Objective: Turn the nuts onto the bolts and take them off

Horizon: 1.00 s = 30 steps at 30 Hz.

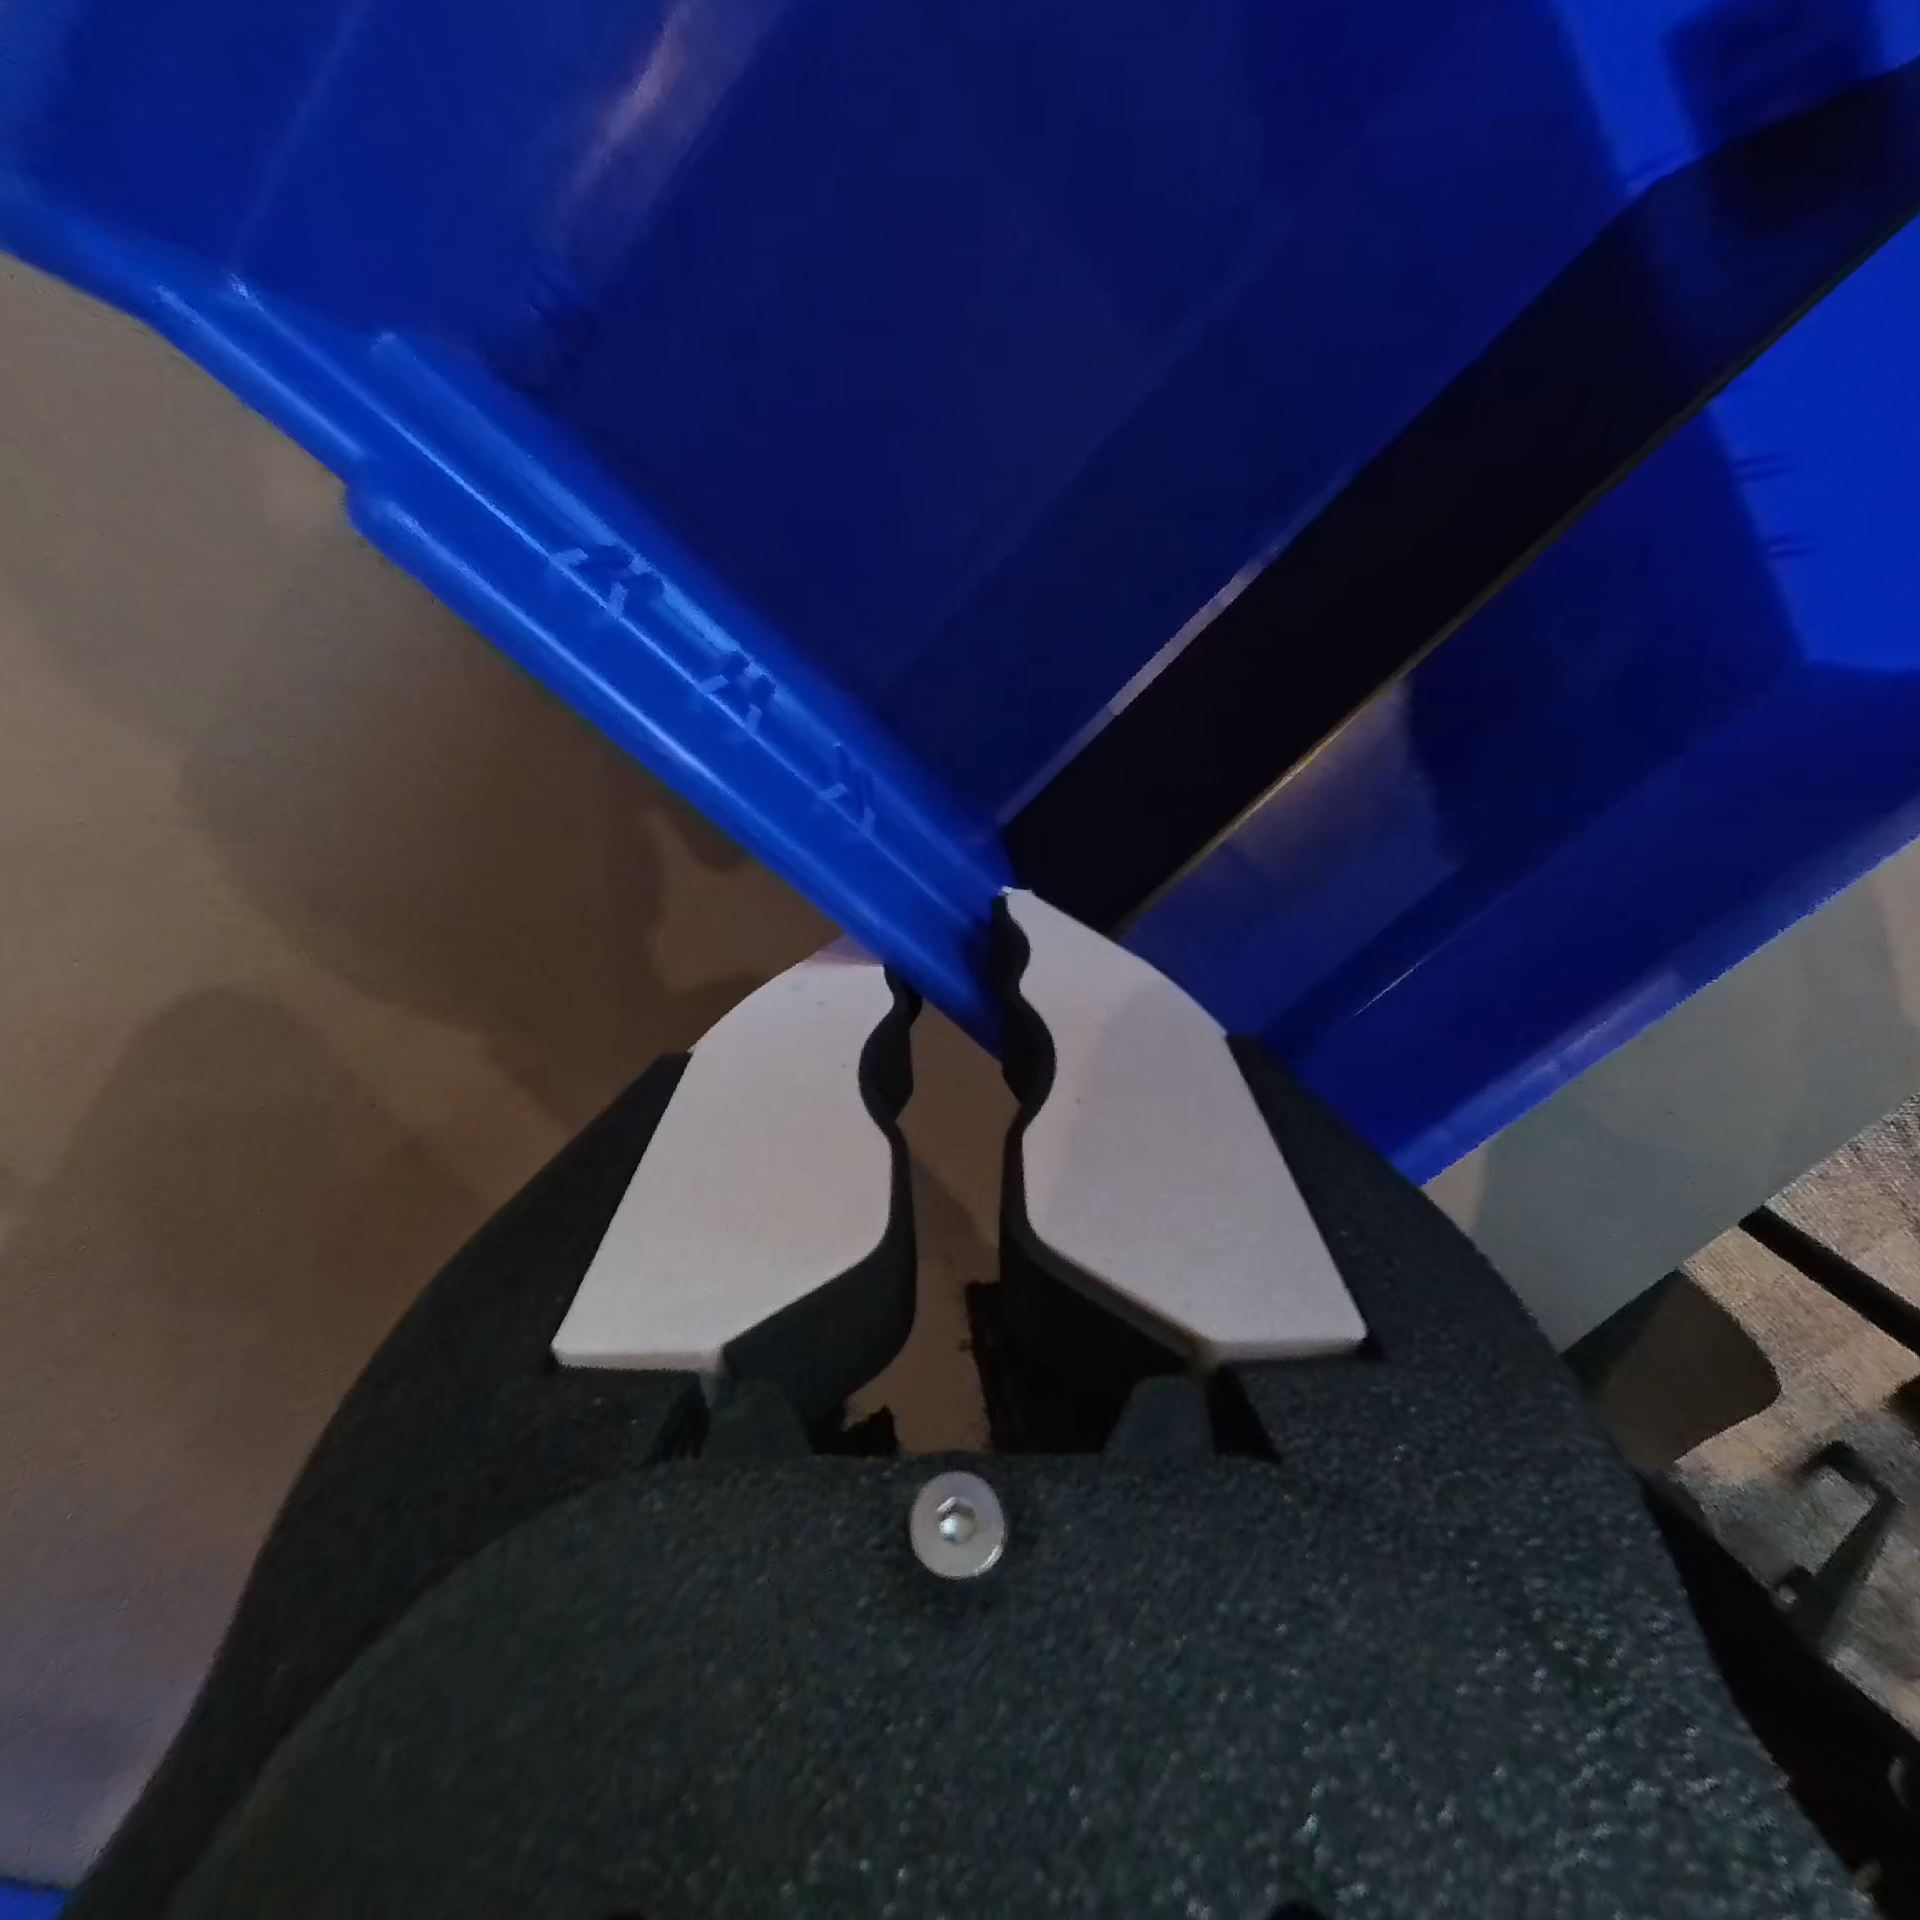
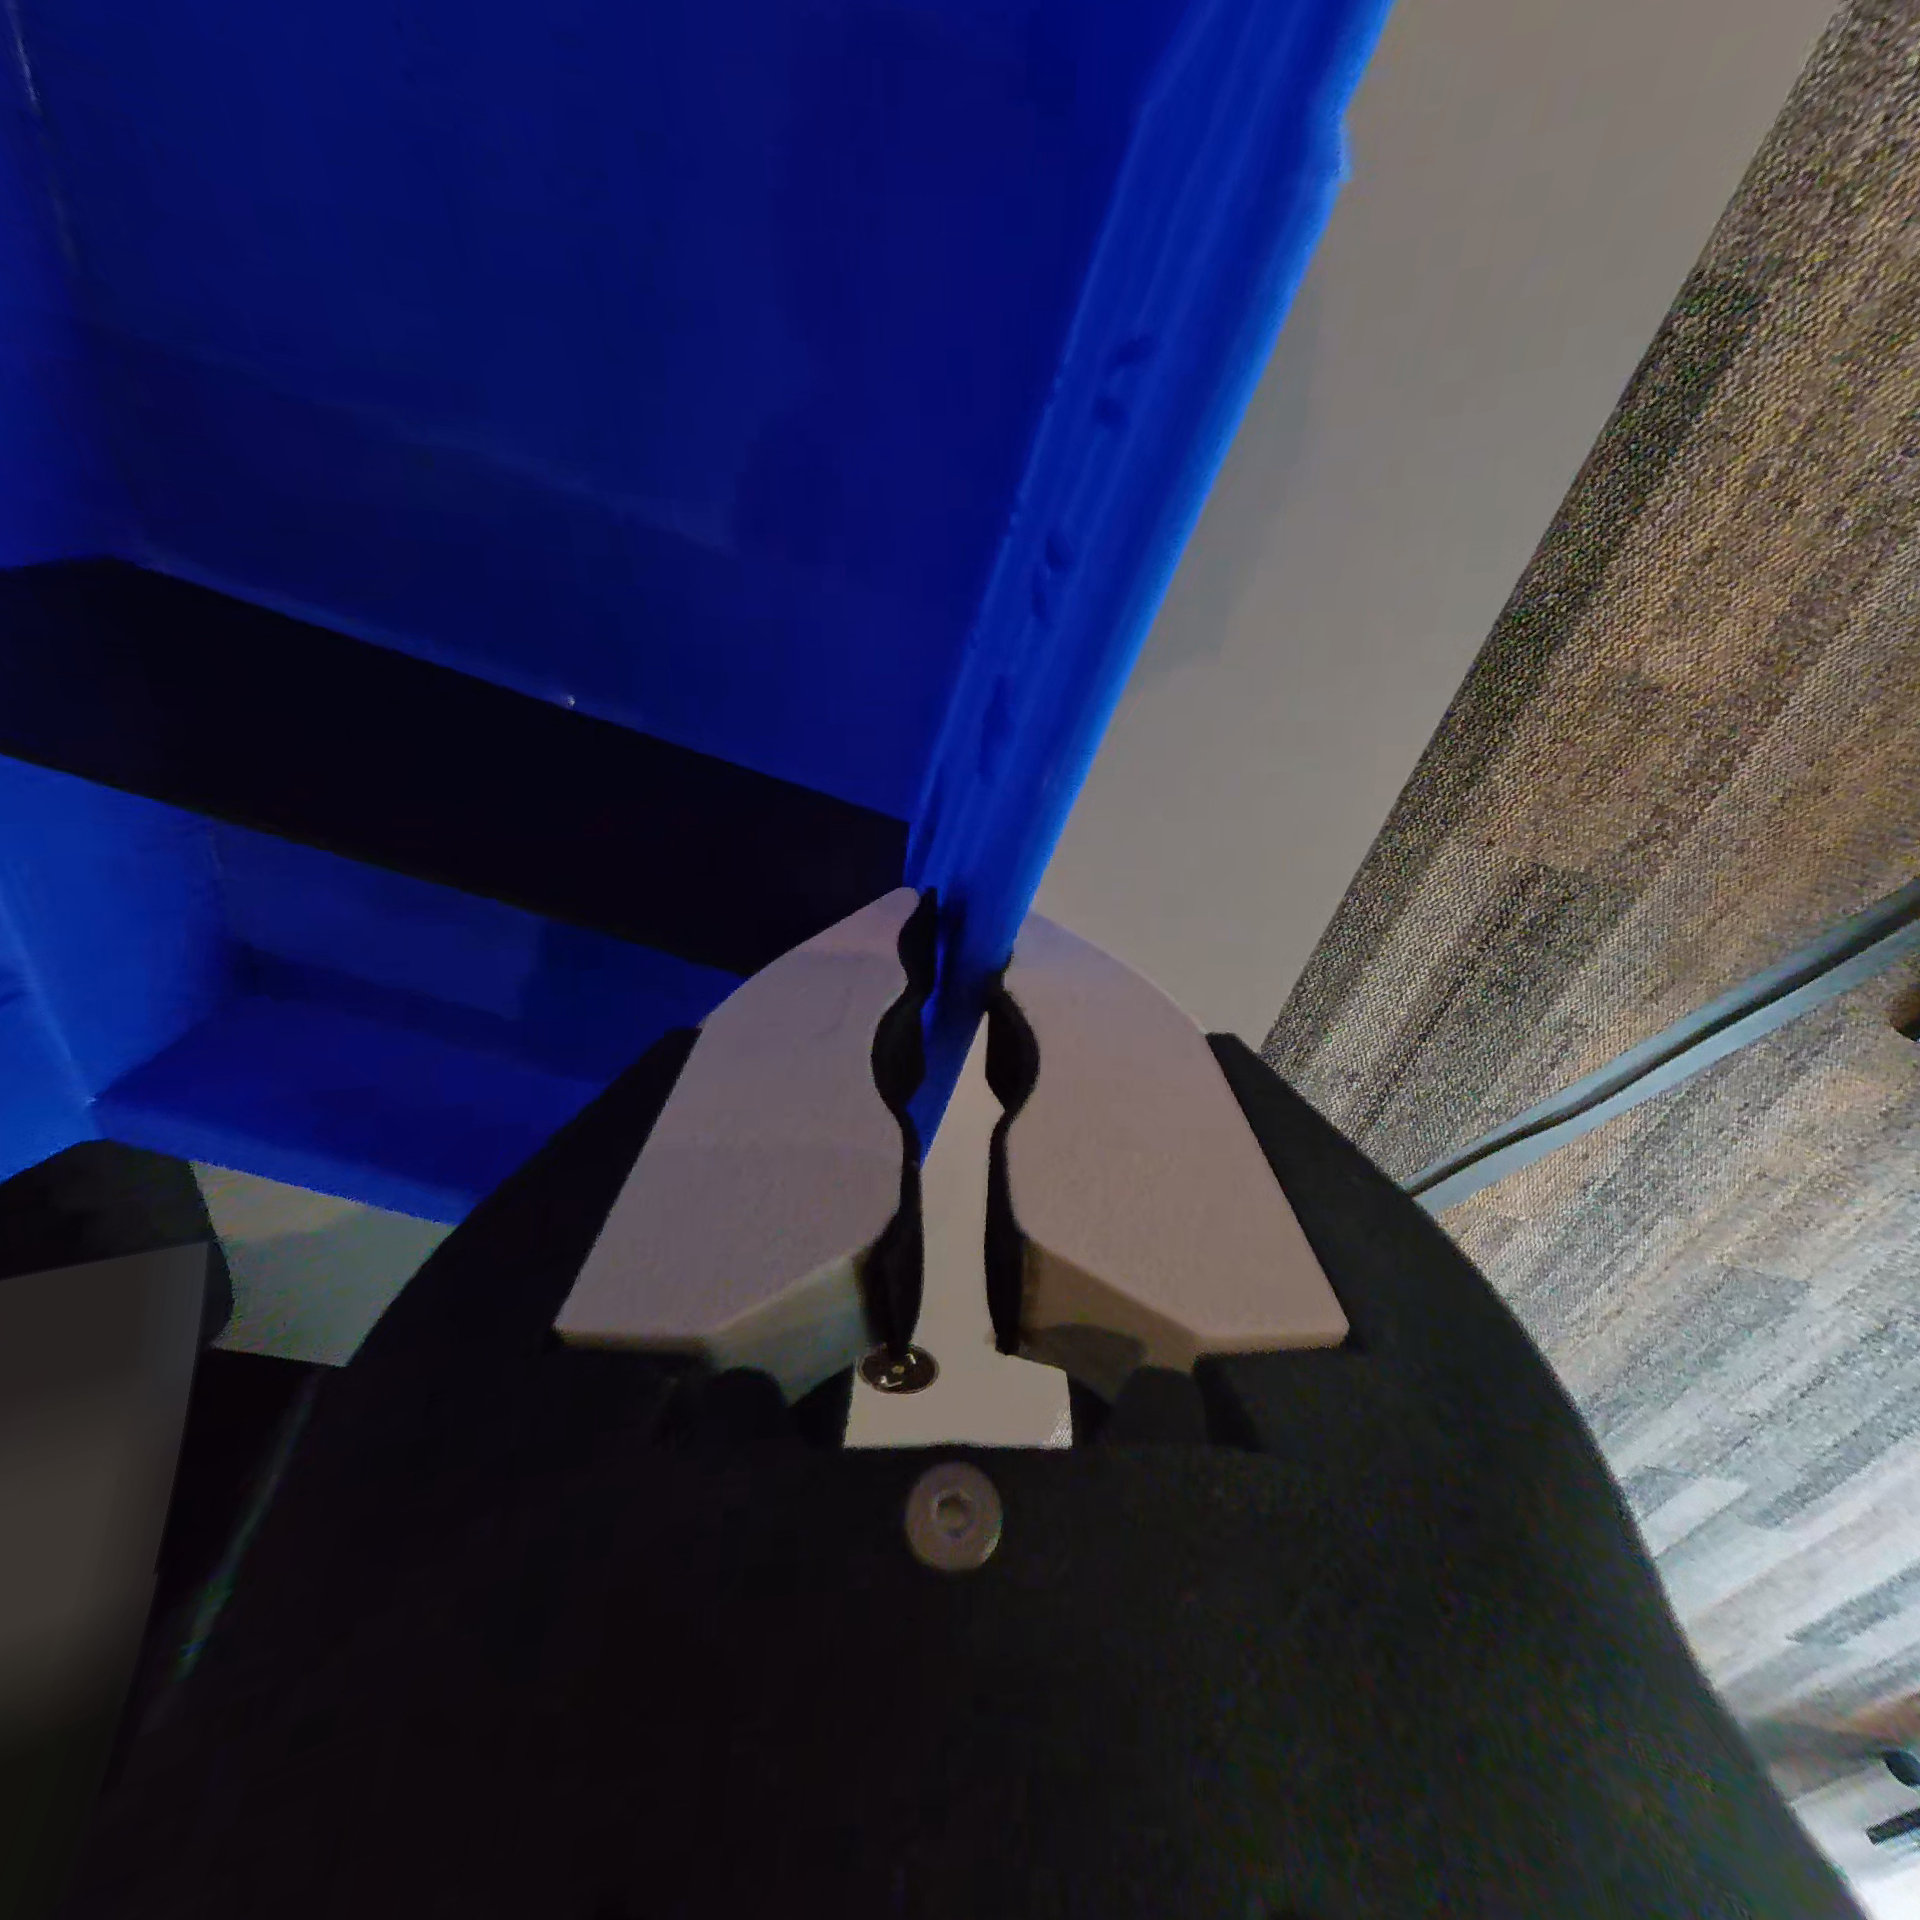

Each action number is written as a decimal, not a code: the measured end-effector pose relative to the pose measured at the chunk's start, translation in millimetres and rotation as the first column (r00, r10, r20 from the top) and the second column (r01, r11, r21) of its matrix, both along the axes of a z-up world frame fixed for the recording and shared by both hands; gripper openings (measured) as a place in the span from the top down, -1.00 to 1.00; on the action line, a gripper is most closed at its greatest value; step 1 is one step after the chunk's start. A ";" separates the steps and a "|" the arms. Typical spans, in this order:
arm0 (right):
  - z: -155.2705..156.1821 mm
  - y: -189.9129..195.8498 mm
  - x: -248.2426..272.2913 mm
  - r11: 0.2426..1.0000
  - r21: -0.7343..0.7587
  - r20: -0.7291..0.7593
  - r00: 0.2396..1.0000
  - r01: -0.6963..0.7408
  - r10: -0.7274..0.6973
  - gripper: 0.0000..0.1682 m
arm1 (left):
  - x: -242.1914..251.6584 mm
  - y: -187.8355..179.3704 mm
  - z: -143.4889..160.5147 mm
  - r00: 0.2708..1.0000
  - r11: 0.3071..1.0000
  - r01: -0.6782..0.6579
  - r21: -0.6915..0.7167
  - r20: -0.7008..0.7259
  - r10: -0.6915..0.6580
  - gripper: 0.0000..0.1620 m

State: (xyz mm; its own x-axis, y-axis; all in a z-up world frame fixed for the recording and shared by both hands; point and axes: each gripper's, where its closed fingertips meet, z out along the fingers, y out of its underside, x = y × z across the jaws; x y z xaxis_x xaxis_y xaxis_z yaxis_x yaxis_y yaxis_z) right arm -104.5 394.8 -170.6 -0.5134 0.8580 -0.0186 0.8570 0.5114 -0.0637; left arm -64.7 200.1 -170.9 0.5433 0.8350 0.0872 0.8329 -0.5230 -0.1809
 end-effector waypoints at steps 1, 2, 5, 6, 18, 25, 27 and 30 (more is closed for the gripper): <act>-0.9 1.7 -0.7 1.000 0.002 -0.006 1.000 -0.004 0.004 0.92 | -0.3 1.8 -0.6 1.000 1.000 -0.001 0.009 0.000 0.001 0.84; -2.6 3.1 -1.2 1.000 0.004 -0.011 1.000 -0.005 0.005 0.92 | -0.7 3.3 -1.5 1.000 1.000 0.000 0.015 0.001 0.000 0.83; -9.9 7.5 -2.2 0.999 0.022 -0.017 1.000 -0.024 0.024 0.88 | -1.0 7.0 -4.0 1.000 1.000 0.003 0.028 0.000 -0.003 0.81; -12.6 9.0 -3.2 0.999 0.034 -0.024 0.999 -0.031 0.032 0.87 | -1.1 8.4 -4.7 1.000 0.999 0.005 0.032 -0.003 -0.005 0.80; -18.9 13.4 -3.6 0.999 0.023 -0.056 0.998 -0.025 0.026 0.77 | -1.3 15.6 -8.1 0.999 0.997 0.017 0.081 -0.033 -0.014 0.75; 1.4 23.8 -3.8 0.998 0.057 -0.164 0.986 0.025 -0.016 0.23 | 1.1 9.6 10.2 0.995 0.994 0.039 0.104 -0.098 -0.028 0.19; 15.3 25.4 -3.7 0.998 0.045 -0.247 0.969 0.037 -0.025 0.15 | 2.5 4.1 17.2 0.991 0.993 0.049 0.104 -0.127 -0.035 -0.03; 37.5 29.7 -1.4 0.997 0.070 -0.380 0.925 0.043 -0.014 -0.07 | 1.1 -5.6 27.7 0.983 0.991 0.047 0.124 -0.181 -0.023 -0.23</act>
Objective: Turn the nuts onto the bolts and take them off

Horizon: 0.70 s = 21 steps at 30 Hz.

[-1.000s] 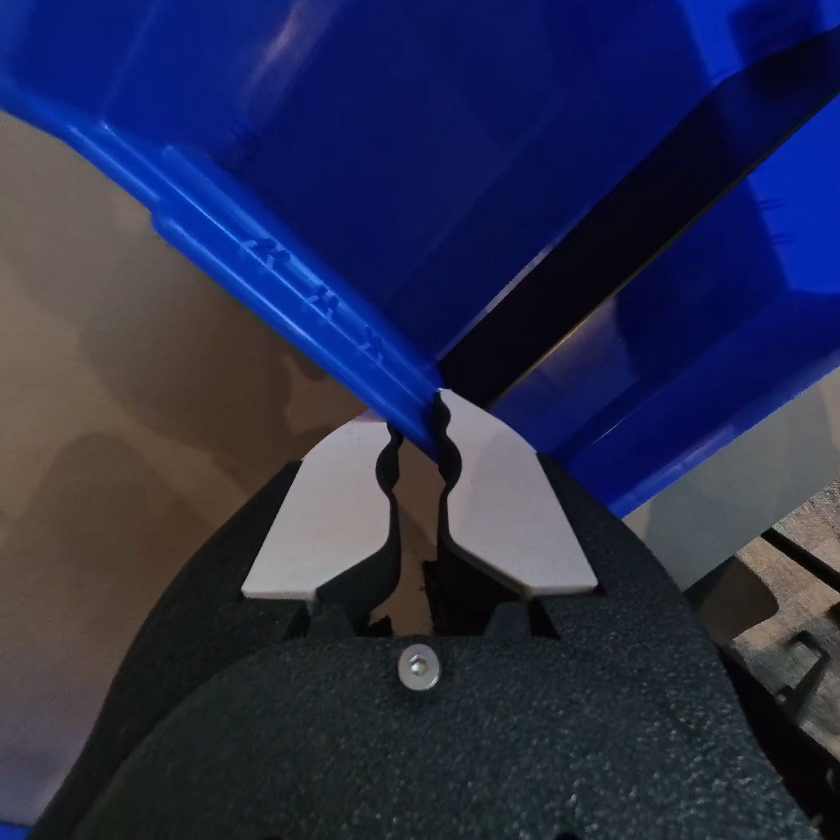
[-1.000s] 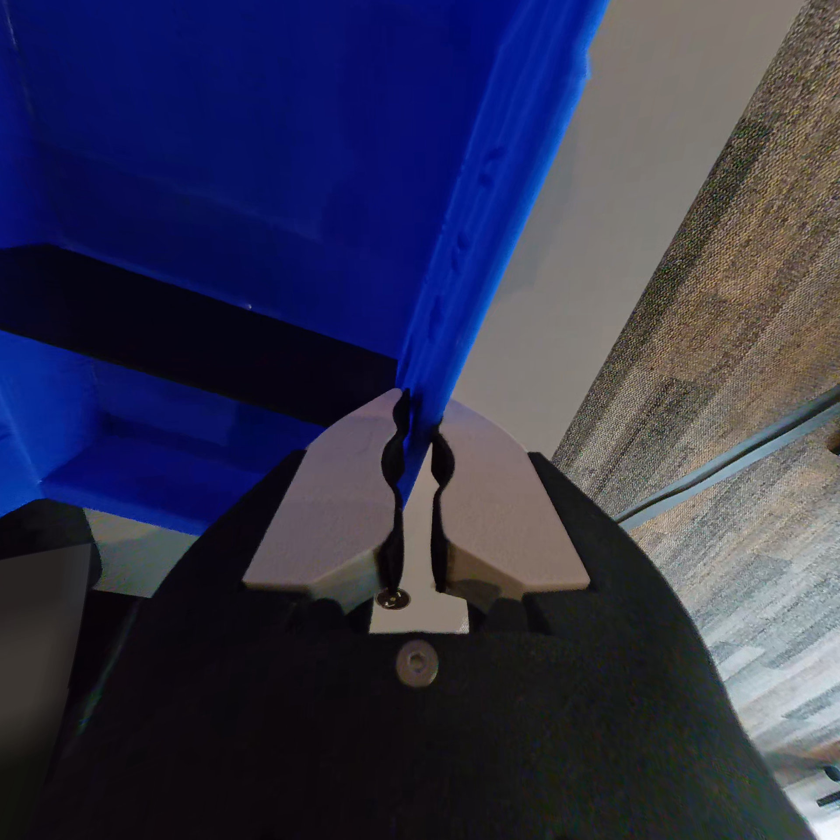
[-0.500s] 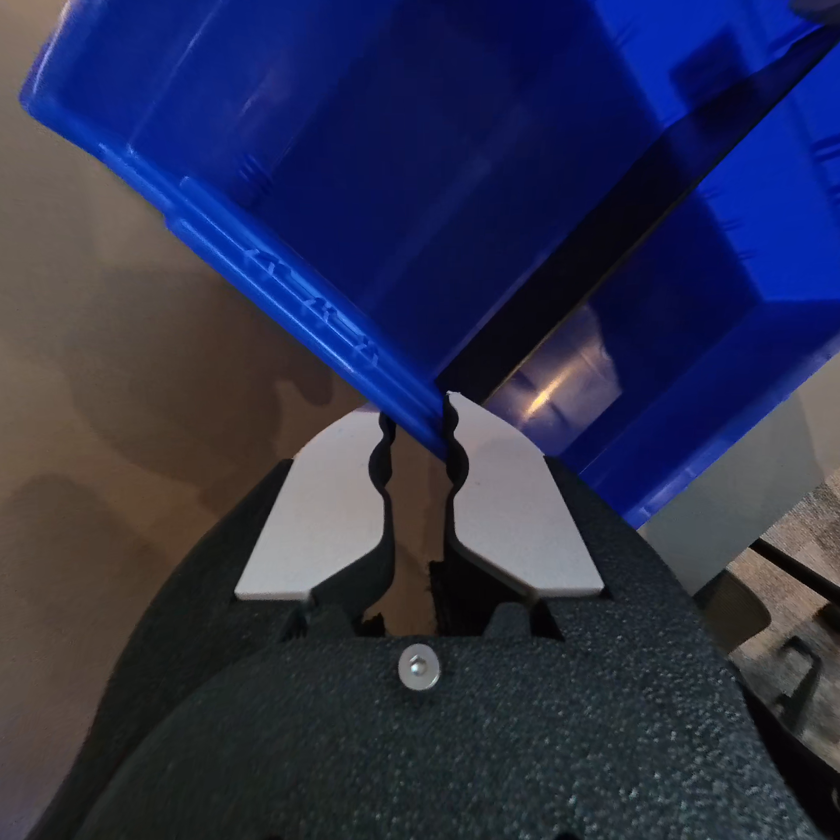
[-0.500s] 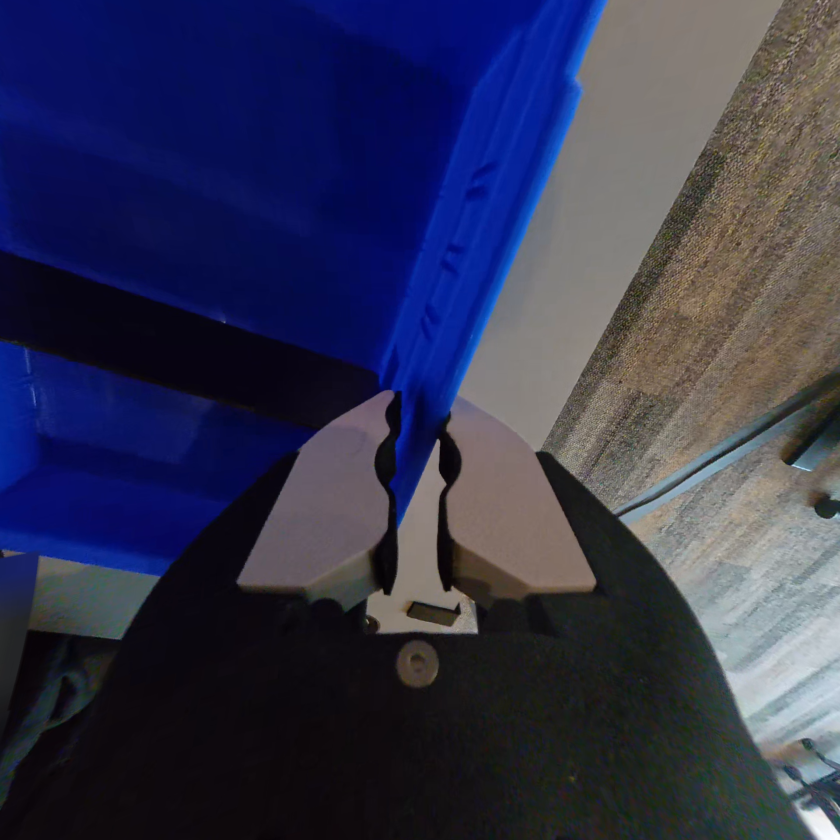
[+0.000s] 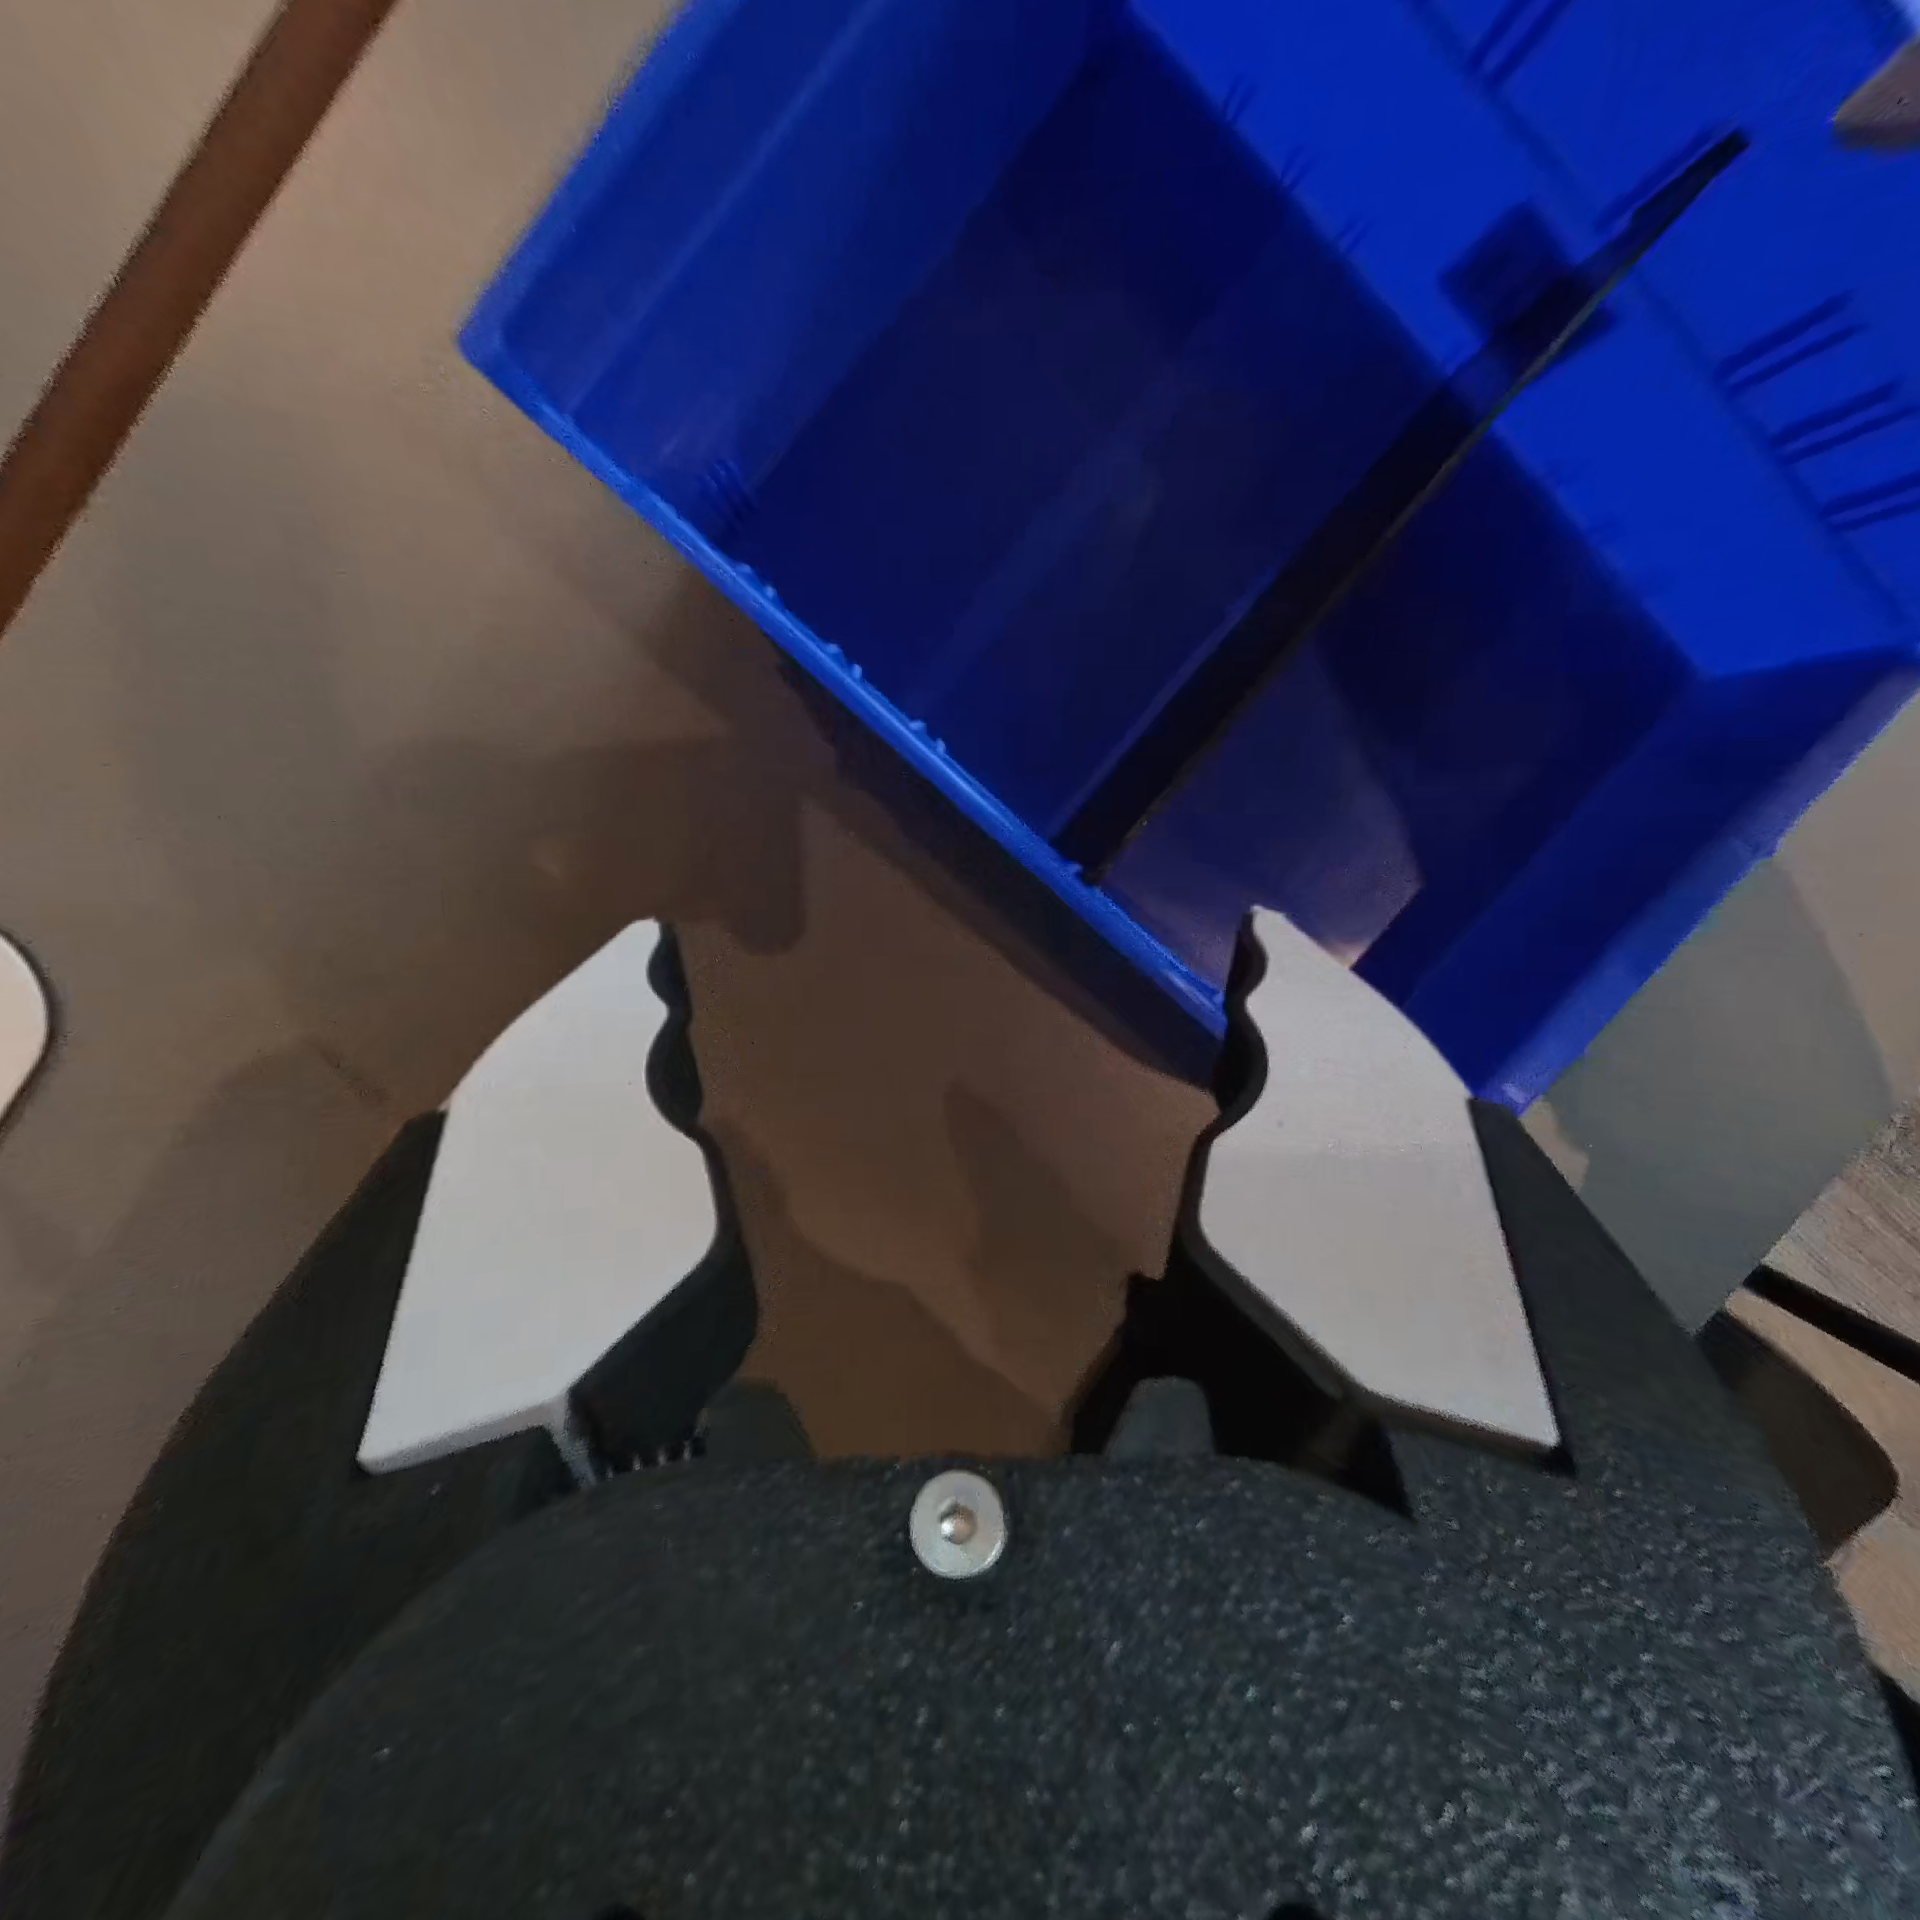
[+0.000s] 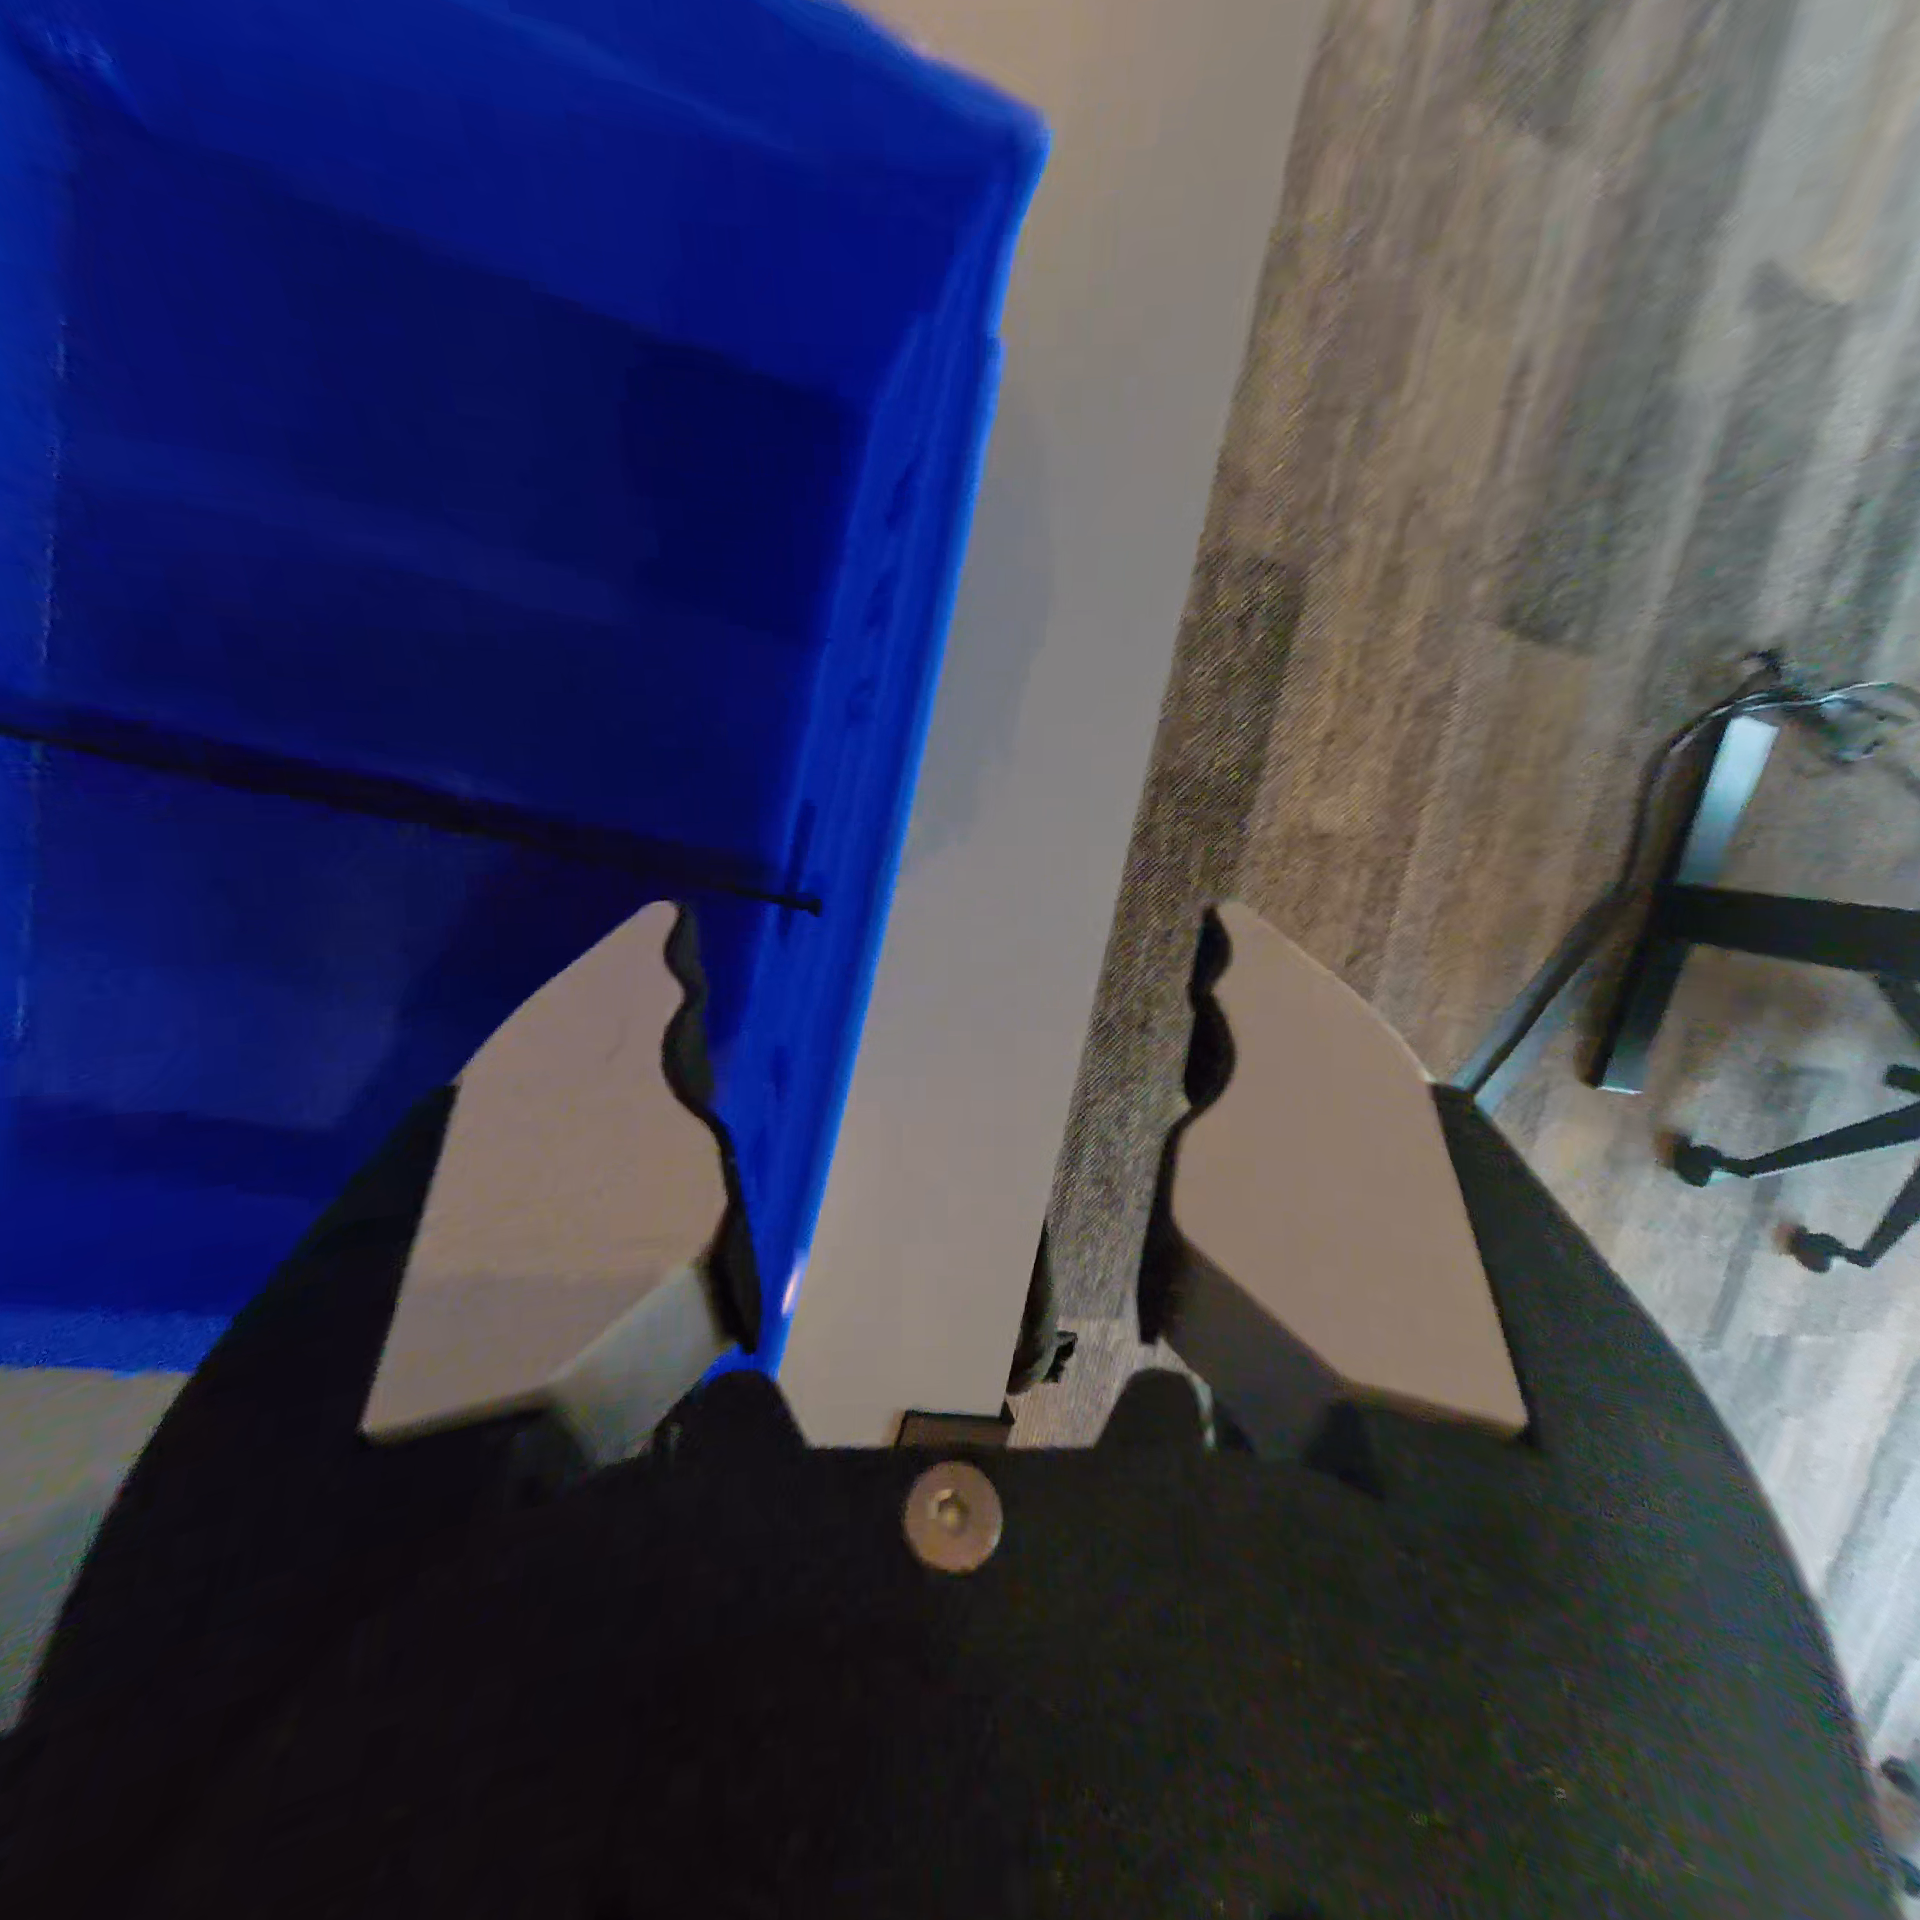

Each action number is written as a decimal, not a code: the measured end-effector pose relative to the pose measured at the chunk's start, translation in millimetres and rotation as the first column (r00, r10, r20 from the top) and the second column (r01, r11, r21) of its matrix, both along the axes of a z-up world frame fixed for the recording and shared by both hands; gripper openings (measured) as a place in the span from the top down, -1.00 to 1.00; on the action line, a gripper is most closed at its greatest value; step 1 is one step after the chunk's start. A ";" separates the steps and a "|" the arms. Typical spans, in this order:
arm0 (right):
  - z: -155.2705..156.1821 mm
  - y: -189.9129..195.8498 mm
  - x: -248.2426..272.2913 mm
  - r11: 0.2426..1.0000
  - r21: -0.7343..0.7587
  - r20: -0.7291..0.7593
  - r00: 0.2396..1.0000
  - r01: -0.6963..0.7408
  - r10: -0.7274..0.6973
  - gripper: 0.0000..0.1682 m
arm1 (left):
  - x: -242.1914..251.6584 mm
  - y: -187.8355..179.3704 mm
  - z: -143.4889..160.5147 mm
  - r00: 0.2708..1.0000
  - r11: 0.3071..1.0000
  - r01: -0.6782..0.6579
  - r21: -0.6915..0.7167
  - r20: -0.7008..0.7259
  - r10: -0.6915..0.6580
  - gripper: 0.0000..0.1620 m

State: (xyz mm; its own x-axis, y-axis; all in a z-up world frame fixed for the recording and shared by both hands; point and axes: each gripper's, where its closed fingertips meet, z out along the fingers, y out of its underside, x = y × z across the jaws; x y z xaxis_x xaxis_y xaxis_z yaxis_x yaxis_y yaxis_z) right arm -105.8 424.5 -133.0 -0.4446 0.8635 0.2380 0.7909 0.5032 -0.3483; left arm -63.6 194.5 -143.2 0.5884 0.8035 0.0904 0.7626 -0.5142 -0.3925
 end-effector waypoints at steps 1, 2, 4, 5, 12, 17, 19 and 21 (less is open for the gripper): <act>7.3 1.0 0.9 1.000 0.004 -0.046 0.999 0.013 -0.012 -0.22 | -1.3 -1.7 5.0 1.000 1.000 -0.007 0.029 -0.025 0.007 -0.23; 13.9 1.0 2.2 1.000 0.003 -0.084 0.996 0.024 -0.024 -0.39 | -3.1 -4.2 10.9 0.998 0.998 -0.021 0.060 -0.053 0.024 -0.32; 24.6 0.4 6.5 0.999 0.006 -0.146 0.989 0.034 -0.033 -0.68 | -8.9 -10.4 26.3 0.989 0.991 -0.040 0.130 -0.138 0.058 -0.59; 28.8 -1.4 9.7 1.000 0.005 -0.168 0.985 0.029 -0.028 -0.75 | -12.7 -15.2 36.1 0.978 0.986 -0.047 0.159 -0.196 0.078 -0.76; 75.0 -29.2 28.7 0.999 -0.024 -0.420 0.907 -0.033 0.020 -0.75 | -10.2 -56.1 146.1 0.733 0.902 0.065 0.427 -0.634 0.247 -0.81; 110.3 -59.6 44.1 0.992 -0.062 -0.581 0.812 -0.114 0.057 -0.75 | 30.5 -80.3 218.0 0.514 0.786 0.285 0.549 -0.780 0.358 -0.80; 129.9 -76.1 49.8 0.980 -0.067 -0.683 0.724 -0.188 0.092 -0.75 | 52.9 -91.8 243.3 0.382 0.748 0.392 0.535 -0.835 0.396 -0.80; 146.6 -88.7 59.7 0.969 -0.069 -0.757 0.645 -0.238 0.105 -0.74 | 79.8 -102.7 263.2 0.259 0.714 0.492 0.498 -0.867 0.426 -0.62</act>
State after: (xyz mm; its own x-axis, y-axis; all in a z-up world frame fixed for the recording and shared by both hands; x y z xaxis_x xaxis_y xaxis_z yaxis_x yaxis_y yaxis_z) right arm -46.1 335.8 13.6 -0.3196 0.8434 0.4320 0.1374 0.4923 -0.8595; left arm 16.2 91.8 120.0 0.6230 0.7742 -0.1120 -0.3820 0.1762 -0.9072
